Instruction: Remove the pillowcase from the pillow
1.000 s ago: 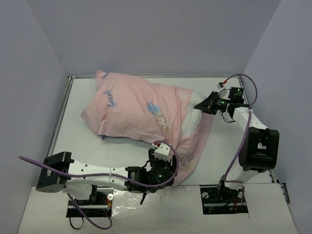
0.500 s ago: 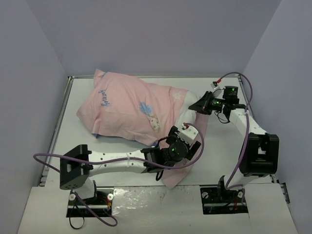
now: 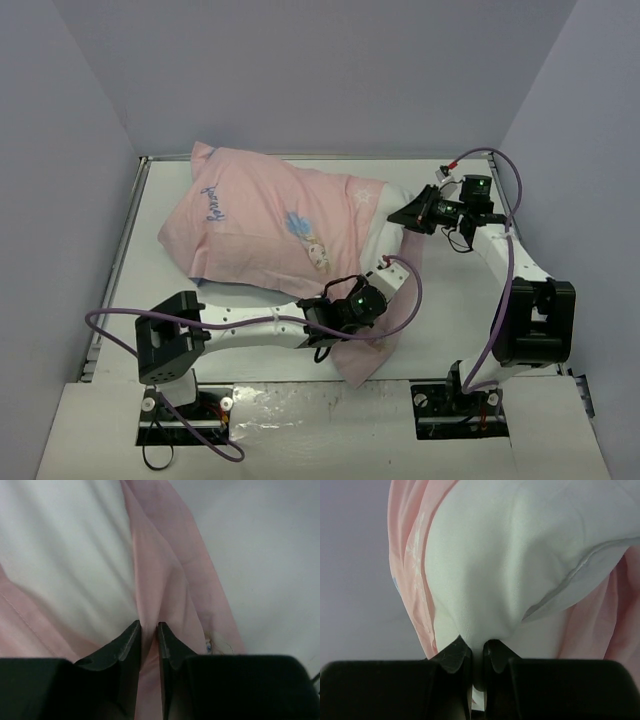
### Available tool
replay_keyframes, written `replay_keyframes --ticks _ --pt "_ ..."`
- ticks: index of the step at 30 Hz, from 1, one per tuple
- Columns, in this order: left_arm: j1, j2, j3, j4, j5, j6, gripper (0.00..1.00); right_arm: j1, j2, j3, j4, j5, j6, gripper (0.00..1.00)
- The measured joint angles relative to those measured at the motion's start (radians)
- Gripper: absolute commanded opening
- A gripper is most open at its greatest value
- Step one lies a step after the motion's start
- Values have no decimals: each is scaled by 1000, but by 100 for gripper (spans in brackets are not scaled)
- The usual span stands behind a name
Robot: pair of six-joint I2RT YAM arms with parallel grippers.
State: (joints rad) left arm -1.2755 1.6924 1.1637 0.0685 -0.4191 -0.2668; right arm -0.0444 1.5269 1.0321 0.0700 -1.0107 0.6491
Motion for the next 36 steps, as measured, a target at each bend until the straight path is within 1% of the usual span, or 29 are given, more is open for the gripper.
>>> replay_keyframes --ticks 3,6,10,11,16,18,21,24,25,26,27,28,30,31,32,33,34,36 --pt "-37 0 -30 1 19 -24 14 -11 0 -3 40 -8 78 0" --pt "-78 14 -60 17 23 -54 13 -17 0 -50 190 -34 222 0" --pt "-98 56 -90 45 17 -91 13 -20 6 -121 372 -67 425 0" --pt "-99 69 -92 51 14 -98 13 -21 10 -137 425 -76 481 0" --pt "-99 105 -101 83 -2 -123 14 -35 62 -226 821 -129 866 0" --pt "-99 104 -114 100 -9 -137 15 -49 95 -229 917 -149 973 0" --pt "-101 97 -149 117 -26 -157 16 -76 109 -229 993 -168 1068 0" --pt "-108 75 -192 112 -43 -173 16 -93 109 -228 1063 -185 1104 0" --pt "-111 67 -201 102 -51 -180 17 -96 109 -227 1073 -194 1099 0" --pt "-114 58 -207 97 -58 -185 18 -97 105 -222 1050 -203 1059 0" --pt "-117 48 -213 89 -65 -192 21 -97 98 -211 991 -208 998 0" --pt "-120 34 -220 79 -72 -195 28 -98 85 -182 875 -210 896 0" --pt "-126 -7 -231 50 -93 -202 36 -97 69 -54 504 -161 563 0" --pt "-127 -29 -231 38 -102 -203 42 -96 63 0 371 -127 430 0" --pt "-129 -56 -230 27 -111 -204 53 -93 50 40 259 -85 304 0" --pt "-131 -90 -229 14 -116 -200 57 -92 30 61 168 -48 191 0" --pt "-133 -121 -226 2 -119 -197 62 -92 7 72 87 -13 90 0" --pt "-140 -194 -208 -23 -121 -188 67 -98 -32 83 -52 53 -88 0"
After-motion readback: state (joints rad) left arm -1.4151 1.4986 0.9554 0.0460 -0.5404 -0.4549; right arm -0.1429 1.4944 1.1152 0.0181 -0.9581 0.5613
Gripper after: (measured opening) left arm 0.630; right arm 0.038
